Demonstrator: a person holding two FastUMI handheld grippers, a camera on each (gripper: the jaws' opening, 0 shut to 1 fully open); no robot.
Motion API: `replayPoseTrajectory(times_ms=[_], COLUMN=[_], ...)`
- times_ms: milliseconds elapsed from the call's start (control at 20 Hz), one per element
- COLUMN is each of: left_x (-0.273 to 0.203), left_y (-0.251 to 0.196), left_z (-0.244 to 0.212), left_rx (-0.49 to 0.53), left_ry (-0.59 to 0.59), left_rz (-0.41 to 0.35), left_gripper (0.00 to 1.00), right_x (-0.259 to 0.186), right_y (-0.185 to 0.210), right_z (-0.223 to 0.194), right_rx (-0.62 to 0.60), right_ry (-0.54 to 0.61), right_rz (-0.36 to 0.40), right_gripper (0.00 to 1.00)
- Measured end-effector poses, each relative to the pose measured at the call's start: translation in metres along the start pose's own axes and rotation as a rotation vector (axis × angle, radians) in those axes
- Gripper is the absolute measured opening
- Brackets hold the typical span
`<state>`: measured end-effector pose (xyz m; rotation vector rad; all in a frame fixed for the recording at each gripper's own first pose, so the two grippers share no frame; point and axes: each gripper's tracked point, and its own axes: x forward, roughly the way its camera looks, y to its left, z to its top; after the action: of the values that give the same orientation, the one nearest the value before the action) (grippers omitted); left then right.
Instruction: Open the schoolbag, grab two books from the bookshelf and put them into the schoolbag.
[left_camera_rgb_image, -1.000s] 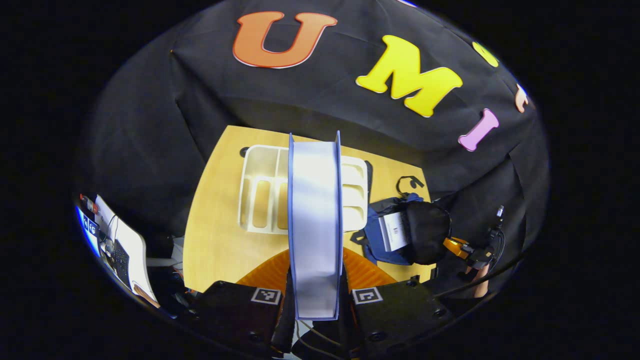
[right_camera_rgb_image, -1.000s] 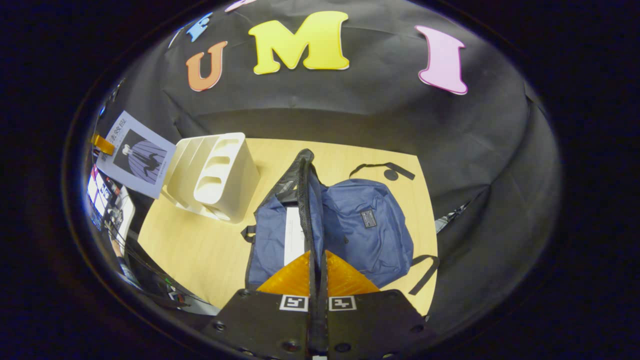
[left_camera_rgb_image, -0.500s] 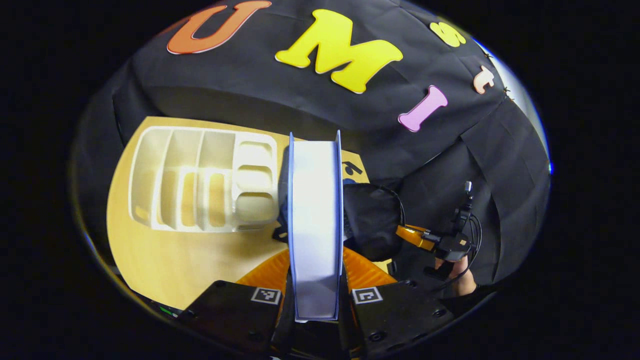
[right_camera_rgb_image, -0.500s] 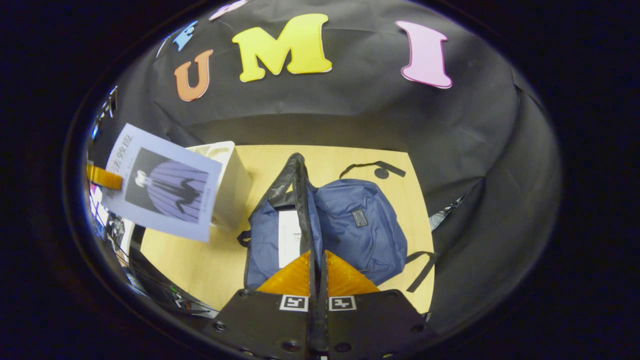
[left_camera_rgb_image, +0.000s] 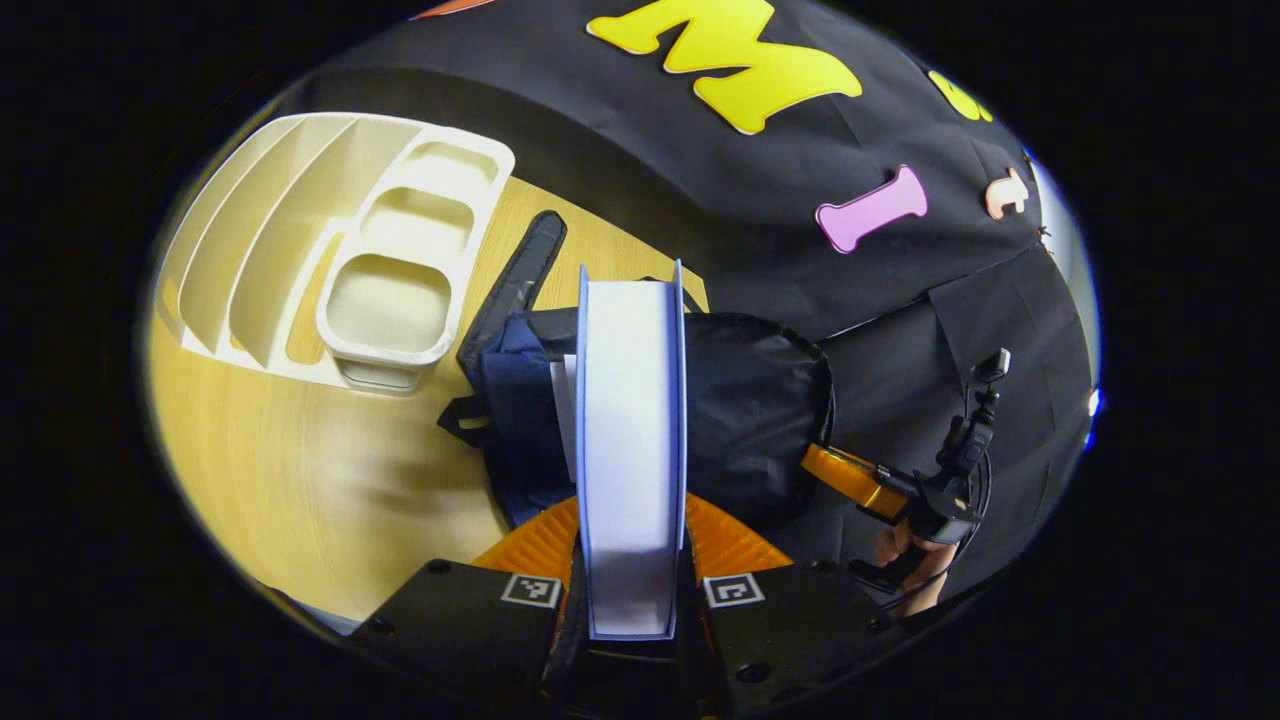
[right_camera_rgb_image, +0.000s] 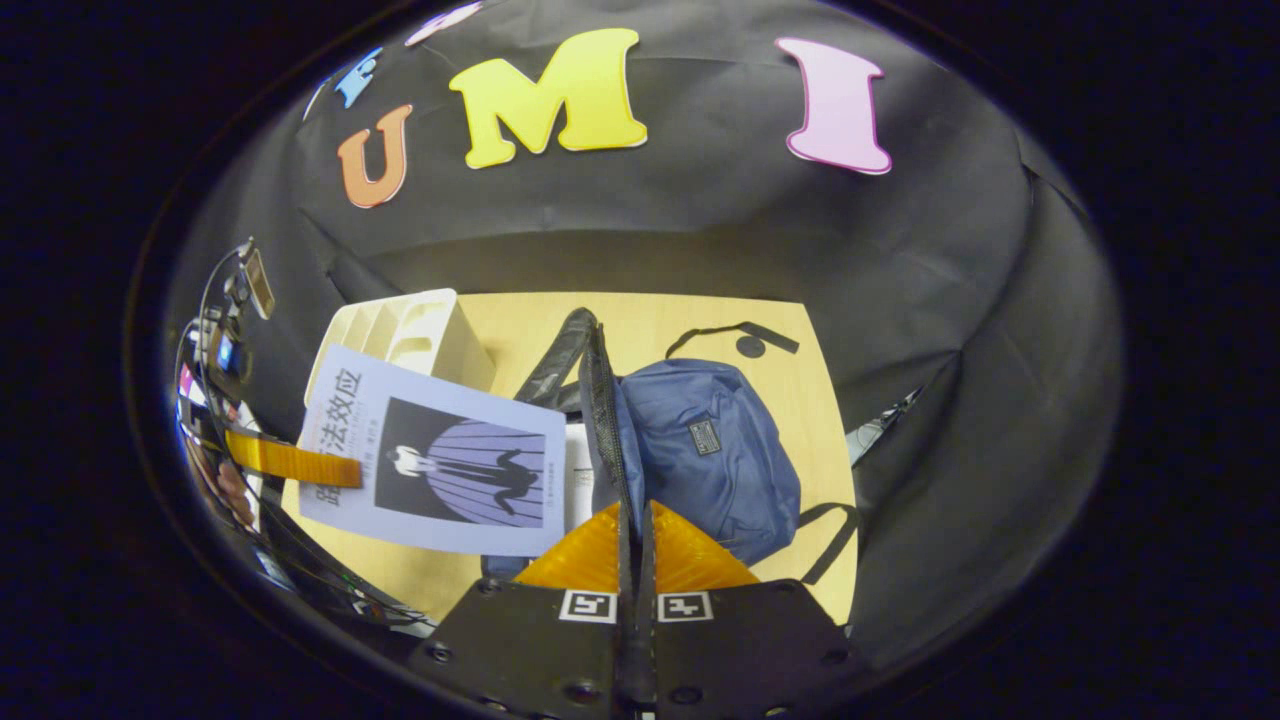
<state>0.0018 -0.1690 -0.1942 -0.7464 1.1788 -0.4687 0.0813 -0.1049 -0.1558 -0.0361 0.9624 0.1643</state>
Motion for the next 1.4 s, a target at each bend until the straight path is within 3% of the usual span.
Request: replayPoseTrajectory(times_ms=[500, 750, 950, 1400], left_x=[0.052, 0.097, 0.123, 0.18], left_y=[-0.002, 0.004, -0.005, -0.018], left_z=[-0.001, 0.002, -0.003, -0.006], left_rx=[-0.045, -0.161, -0.221, -0.272], left_ry=[-0.029, -0.043, -0.044, -0.031], left_rz=[-0.058, -0.105, -0.181, -0.333], left_gripper=[0.38, 0.37, 0.37, 0.37], right_x=[-0.018, -0.024, -0.005, 0.006], right_y=[-0.012, -0.025, -0.011, 0.0], right_z=[0.025, 0.045, 0.012, -0.002], right_rx=[-0.036, -0.083, -0.056, -0.072], right_ry=[-0.028, -0.069, 0.032, 0.075], right_rz=[-0.031, -0.077, -0.02, 0.006], right_gripper=[0.0, 0.0, 0.0, 0.0])
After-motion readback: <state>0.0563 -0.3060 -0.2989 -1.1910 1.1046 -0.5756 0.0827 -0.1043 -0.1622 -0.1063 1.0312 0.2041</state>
